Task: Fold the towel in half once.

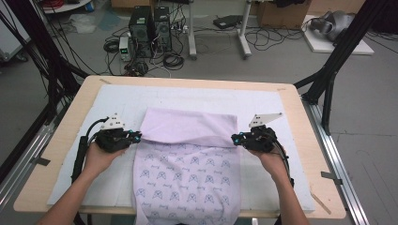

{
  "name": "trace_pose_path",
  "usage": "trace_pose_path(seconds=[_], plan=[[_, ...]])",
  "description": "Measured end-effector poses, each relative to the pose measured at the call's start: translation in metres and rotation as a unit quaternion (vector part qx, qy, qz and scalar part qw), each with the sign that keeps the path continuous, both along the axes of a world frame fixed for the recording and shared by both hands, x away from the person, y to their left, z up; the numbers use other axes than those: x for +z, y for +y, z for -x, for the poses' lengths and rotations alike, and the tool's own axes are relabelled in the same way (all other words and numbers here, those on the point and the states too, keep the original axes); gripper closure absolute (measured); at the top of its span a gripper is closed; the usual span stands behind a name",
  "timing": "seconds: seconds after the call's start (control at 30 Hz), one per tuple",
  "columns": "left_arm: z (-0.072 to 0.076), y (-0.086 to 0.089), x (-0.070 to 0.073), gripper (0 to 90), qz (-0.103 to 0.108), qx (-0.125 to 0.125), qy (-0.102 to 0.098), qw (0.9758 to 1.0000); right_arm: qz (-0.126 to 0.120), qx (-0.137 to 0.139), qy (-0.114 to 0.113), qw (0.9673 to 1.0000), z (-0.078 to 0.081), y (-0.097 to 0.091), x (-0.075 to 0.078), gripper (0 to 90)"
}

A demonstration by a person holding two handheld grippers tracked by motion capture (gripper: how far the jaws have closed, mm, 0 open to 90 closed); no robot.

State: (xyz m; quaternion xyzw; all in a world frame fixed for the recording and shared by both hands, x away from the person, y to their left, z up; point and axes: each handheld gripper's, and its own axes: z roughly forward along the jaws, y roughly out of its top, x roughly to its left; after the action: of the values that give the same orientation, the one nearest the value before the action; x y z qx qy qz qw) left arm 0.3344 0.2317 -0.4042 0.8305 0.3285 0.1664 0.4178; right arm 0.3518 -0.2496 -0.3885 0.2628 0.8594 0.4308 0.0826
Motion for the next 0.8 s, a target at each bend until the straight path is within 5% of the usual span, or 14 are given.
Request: trace_pose_path(seconds=[0.13, 0.3, 0.4, 0.5, 0.63, 0.8], plan=[[0.0, 0.002, -0.009, 79.1, 0.0, 0.002, 0.015, 0.9999, 0.019, -0.004, 0.025, 0.9995, -0.009, 0.012, -0.013, 57.0], [-0.004, -0.002, -0.016, 61.8, 0.007, -0.006, 0.031, 0.9995, 0.025, -0.015, 0.034, 0.999, -0.021, 0.019, -0.024, 49.9], [-0.009, -0.006, -0.025, 59.8, -0.012, -0.012, 0.05, 0.9986, 0.029, -0.006, 0.052, 0.9982, -0.025, 0.019, -0.031, 48.1], [-0.009, -0.012, -0.033, 67.1, -0.037, -0.018, 0.056, 0.9976, 0.043, 0.01, 0.078, 0.996, -0.025, 0.02, -0.037, 58.4], [-0.008, -0.013, -0.032, 84.1, -0.048, -0.01, 0.039, 0.998, 0.052, 0.026, 0.077, 0.9953, -0.02, 0.021, -0.034, 81.5], [-0.003, -0.008, -0.023, 86.5, -0.033, -0.004, 0.021, 0.9992, 0.043, 0.029, 0.061, 0.9968, -0.014, 0.022, -0.025, 85.0]])
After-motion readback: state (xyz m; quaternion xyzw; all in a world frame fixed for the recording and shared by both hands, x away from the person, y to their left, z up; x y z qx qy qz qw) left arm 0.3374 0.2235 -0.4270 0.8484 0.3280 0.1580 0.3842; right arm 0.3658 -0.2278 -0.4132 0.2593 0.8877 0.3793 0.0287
